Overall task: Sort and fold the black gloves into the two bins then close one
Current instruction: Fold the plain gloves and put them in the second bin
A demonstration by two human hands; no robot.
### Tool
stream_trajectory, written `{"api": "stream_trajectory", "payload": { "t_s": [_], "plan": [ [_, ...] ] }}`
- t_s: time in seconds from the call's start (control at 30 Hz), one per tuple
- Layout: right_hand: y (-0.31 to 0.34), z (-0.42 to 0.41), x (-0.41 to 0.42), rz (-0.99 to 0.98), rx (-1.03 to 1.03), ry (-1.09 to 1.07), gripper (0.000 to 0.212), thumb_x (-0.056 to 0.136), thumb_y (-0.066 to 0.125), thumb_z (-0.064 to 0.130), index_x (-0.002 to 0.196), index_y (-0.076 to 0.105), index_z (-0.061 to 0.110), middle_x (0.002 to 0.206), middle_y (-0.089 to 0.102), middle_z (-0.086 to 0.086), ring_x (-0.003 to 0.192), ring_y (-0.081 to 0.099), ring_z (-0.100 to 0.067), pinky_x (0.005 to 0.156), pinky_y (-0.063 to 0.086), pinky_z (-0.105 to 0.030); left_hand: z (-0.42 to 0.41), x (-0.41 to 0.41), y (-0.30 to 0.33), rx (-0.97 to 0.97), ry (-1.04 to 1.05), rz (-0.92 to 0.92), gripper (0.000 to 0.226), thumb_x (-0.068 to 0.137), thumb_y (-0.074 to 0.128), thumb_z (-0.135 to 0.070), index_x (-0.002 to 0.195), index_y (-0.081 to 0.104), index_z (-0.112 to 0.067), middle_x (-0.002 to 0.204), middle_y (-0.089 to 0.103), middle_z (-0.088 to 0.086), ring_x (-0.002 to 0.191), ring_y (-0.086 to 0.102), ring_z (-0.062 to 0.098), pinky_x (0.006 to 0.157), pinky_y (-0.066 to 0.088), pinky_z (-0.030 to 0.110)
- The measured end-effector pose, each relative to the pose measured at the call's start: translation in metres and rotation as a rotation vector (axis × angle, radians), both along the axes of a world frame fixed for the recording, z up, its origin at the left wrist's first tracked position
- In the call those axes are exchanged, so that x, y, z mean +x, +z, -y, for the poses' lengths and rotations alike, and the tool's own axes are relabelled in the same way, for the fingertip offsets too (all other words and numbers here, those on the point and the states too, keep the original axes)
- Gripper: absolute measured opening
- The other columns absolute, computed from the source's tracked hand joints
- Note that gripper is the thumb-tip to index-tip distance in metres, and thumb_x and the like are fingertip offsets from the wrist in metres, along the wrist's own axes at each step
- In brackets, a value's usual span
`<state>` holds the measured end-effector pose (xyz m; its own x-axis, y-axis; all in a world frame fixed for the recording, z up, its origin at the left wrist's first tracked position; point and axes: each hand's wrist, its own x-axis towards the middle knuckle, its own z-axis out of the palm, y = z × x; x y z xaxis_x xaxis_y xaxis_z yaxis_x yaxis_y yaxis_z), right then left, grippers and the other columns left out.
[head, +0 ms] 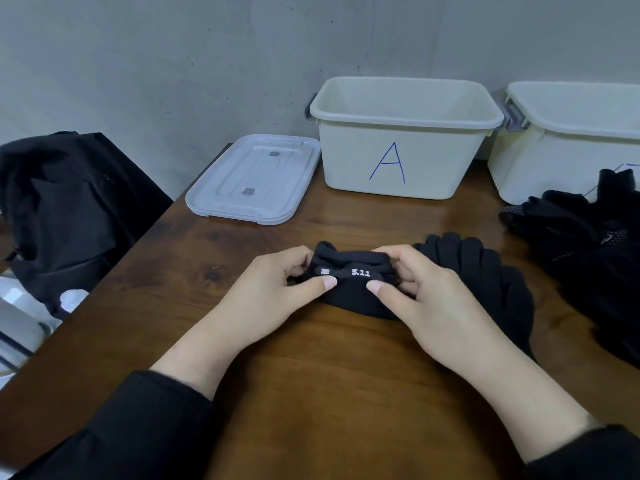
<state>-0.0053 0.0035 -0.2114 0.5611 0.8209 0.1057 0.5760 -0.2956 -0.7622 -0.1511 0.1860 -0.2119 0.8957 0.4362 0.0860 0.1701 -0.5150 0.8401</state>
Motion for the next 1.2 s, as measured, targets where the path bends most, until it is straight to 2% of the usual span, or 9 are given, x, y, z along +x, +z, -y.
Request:
{"api": "stream_trajectory", "payload": {
  "t_s": [0.17,0.33,0.47,0.63,0.73,0.8,0.9,1.0,1.2],
  "plan": [
    [-0.008,-0.008,-0.002,0.187,-0.078,-0.145,0.046,0.093,0.067,0.042,0.135,0.048,0.040,0.080,0.058,0.016,0.078,0.059,-0.001,0.068,0.049,-0.015,-0.002,0.009,-0.008,0.013,0.109,0.031,0.018,0.093,0.070,-0.029,0.109,0.070,-0.036,0.098,0.074,-0.014,0.098,0.066,0.002,0.095,0.051,0.028],
    [-0.015,-0.016,-0.005,0.488,-0.092,-0.137,0.057,0.087,0.075,0.031,0.135,0.044,0.038,0.122,0.046,0.012,0.112,0.044,-0.012,0.096,0.046,-0.038,-0.007,0.015,-0.018,0.316,0.107,0.034,0.062,0.087,0.078,-0.024,0.137,0.049,-0.043,0.128,0.048,-0.020,0.118,0.049,-0.001,0.101,0.037,0.019],
    [-0.025,-0.019,-0.002,0.618,-0.053,-0.056,0.045,0.087,0.075,0.012,0.129,0.064,0.025,0.131,0.054,0.004,0.122,0.046,-0.020,0.095,0.043,-0.042,-0.008,0.018,-0.022,0.715,-0.054,0.046,0.041,0.095,0.068,-0.014,0.134,0.065,-0.025,0.146,0.052,-0.008,0.133,0.045,0.016,0.105,0.029,0.036],
    [-0.029,-0.020,0.000,0.576,-0.128,-0.094,0.052,0.098,0.061,0.020,0.149,0.048,0.020,0.146,0.048,0.002,0.136,0.039,-0.021,0.106,0.040,-0.047,-0.010,0.018,-0.023,0.606,-0.060,-0.173,0.046,0.105,0.042,-0.044,0.150,0.042,-0.040,0.159,0.032,-0.023,0.145,0.024,0.001,0.118,0.015,0.033],
    [-0.022,-0.019,0.002,0.614,-0.025,-0.031,0.045,0.093,0.067,0.012,0.138,0.061,0.019,0.145,0.051,0.001,0.137,0.043,-0.023,0.109,0.040,-0.047,-0.011,0.019,-0.022,0.611,-0.074,-0.201,0.051,0.103,0.041,-0.051,0.152,0.038,-0.041,0.159,0.032,-0.023,0.145,0.022,-0.001,0.119,0.012,0.033],
    [-0.018,-0.016,0.001,0.581,-0.073,0.072,0.038,0.097,0.066,0.026,0.135,0.064,0.023,0.149,0.052,0.007,0.144,0.039,-0.018,0.117,0.033,-0.044,-0.011,0.019,-0.023,0.604,-0.077,-0.196,0.056,0.100,0.044,-0.057,0.153,0.037,-0.041,0.158,0.033,-0.023,0.145,0.023,0.000,0.120,0.011,0.033],
    [-0.016,-0.012,0.002,0.441,-0.195,0.129,0.063,0.093,0.060,0.056,0.150,0.043,0.035,0.157,0.034,0.022,0.150,0.024,-0.004,0.118,0.016,-0.026,-0.013,0.017,-0.023,0.598,-0.091,-0.193,0.070,0.092,0.050,-0.067,0.155,0.031,-0.043,0.158,0.032,-0.023,0.145,0.022,-0.001,0.119,0.009,0.030],
    [-0.018,-0.016,0.005,0.396,-0.149,0.086,0.064,0.092,0.066,0.051,0.149,0.039,0.037,0.149,0.044,0.022,0.136,0.042,-0.005,0.114,0.035,-0.032,-0.014,0.018,-0.024,0.585,-0.104,-0.179,0.075,0.089,0.059,-0.064,0.155,0.027,-0.046,0.153,0.036,-0.026,0.142,0.025,-0.003,0.119,0.012,0.031],
    [-0.017,-0.020,0.006,0.574,-0.034,-0.060,0.021,0.098,0.060,0.025,0.117,0.066,0.030,0.107,0.066,0.014,0.109,0.054,-0.011,0.107,0.035,-0.038,-0.008,0.018,-0.019,0.570,-0.055,-0.025,0.043,0.091,0.067,-0.049,0.132,0.055,-0.043,0.145,0.048,-0.023,0.136,0.038,-0.001,0.116,0.024,0.035]
  ]
}}
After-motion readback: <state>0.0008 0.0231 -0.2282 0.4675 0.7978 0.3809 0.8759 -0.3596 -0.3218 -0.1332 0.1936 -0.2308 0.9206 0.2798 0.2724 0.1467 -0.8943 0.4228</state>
